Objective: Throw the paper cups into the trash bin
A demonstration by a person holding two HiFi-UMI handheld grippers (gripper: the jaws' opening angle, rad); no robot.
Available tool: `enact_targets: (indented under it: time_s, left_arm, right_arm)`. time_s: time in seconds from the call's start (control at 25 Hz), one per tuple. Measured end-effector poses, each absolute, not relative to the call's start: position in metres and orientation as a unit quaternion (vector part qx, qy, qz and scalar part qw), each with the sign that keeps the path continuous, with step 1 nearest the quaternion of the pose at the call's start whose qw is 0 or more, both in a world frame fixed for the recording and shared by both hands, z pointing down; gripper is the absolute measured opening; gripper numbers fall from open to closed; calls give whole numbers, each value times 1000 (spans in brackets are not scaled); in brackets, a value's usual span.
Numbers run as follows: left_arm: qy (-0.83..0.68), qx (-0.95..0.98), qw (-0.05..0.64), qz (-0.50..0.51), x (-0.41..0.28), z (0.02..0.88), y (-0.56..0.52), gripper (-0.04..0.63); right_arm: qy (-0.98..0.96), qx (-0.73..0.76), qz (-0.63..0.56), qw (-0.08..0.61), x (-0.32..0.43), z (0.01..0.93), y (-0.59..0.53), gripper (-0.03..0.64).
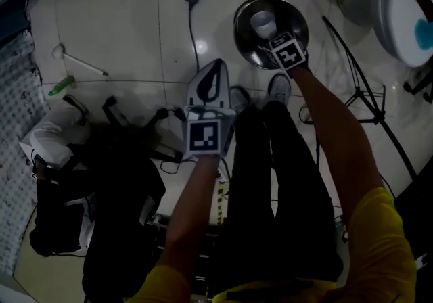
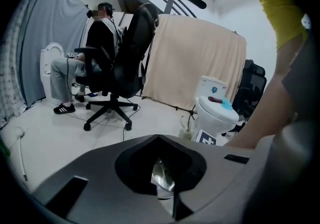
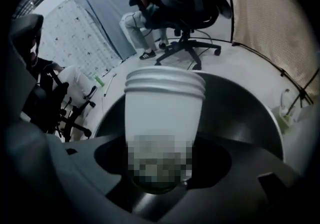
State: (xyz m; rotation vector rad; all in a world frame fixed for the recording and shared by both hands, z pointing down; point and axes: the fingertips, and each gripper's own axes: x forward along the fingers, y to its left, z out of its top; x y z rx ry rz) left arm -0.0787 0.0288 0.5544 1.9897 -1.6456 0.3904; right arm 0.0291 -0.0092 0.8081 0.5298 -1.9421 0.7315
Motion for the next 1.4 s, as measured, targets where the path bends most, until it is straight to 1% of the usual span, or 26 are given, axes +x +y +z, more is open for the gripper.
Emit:
enact_targets:
  time_s: [0.36,0.44,0.6,0.64,0.68,0.76,0.8,0.92,0.96,1.0,1.08,1.12,1.16,1.2,1.24,1.28,1.32,1.36,1.4]
  left_arm:
    - [-599,730,292,152,-79,582,26,-8]
    - [-597,732,292,152,-81,586,26,-8]
    - [-589,728,309,165,-85,595,32,-8]
    - [-590,728,308,164,-87,596,32,-8]
    - [-592,729,304,161,-88,596,32,-8]
    - [-594,728,304,158,-92,595,31,-8]
    - [-595,726,307,157,-94,595,31,-8]
    - [-599,723,307,155,-99,587,28,-8]
    - [-601,721,308,154,-101,581,27,-8]
    - [-603,720,309,151,-103,574,25,-8]
    - [-606,717,315,140,-106,552,23,-8]
    - [-607,717,317,132,-106,537,22,-8]
    - [-609,718,315,120,-105,518,21,-8]
    - [-612,719,311,107,-104,498,21,-8]
    - [-613,721,307,96,-103,477,22,-8]
    - [-615,723,303,85,-101,456,24,-8]
    - [-616,725,300,75,-100,434,27,-8]
    - [-616,726,298,65,-98,414,32,-8]
    - [-616,727,296,59,-98,395,37,-8]
  right_arm:
    - [-769,196,259,550,26,839,-6,325]
    - [-769,191,269,548,21,845,-3,327]
    - [-777,180,303,522,7,854,2,328]
    - [-776,182,310,519,7,854,2,350]
    - [-775,184,313,517,8,853,1,357]
    - [-780,184,306,513,9,844,-1,355]
    - [-784,183,301,512,9,837,-3,334]
    - [-786,197,302,501,19,809,-7,334]
    - [-792,209,305,485,22,791,-10,330]
    - [-804,222,308,458,22,765,-15,308]
    - [-835,243,312,383,20,691,-24,305]
    - [-849,253,312,344,21,647,-26,272]
    - [-860,265,309,308,24,602,-25,267]
    - [-868,280,304,276,30,558,-24,234]
    - [-872,299,299,247,37,516,-21,187]
    - [-875,319,292,218,44,476,-19,184]
    - [-878,337,283,190,49,439,-16,160]
    - [-879,351,275,171,55,409,-11,117]
    - [-878,362,268,164,60,385,-5,111]
